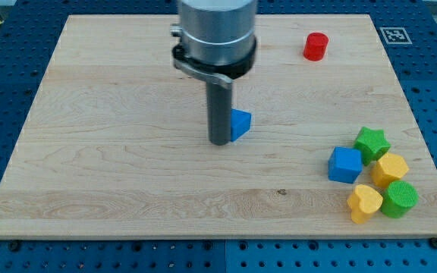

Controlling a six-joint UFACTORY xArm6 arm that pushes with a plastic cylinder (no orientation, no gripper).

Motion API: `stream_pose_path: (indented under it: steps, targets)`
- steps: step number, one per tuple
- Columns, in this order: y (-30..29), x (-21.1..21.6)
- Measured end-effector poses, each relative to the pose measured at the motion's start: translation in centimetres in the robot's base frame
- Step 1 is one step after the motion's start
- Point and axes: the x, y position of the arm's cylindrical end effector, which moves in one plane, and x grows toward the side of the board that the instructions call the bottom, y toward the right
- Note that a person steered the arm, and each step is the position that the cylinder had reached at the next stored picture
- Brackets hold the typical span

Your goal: Push the triangle to the top left of the cube

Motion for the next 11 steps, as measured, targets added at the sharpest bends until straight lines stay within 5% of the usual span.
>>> stream_pose_path:
  steps: [2, 9, 11]
  targets:
    - [-4.8, -2.5]
    - [2.9, -2.8]
    - [10.0, -2.0]
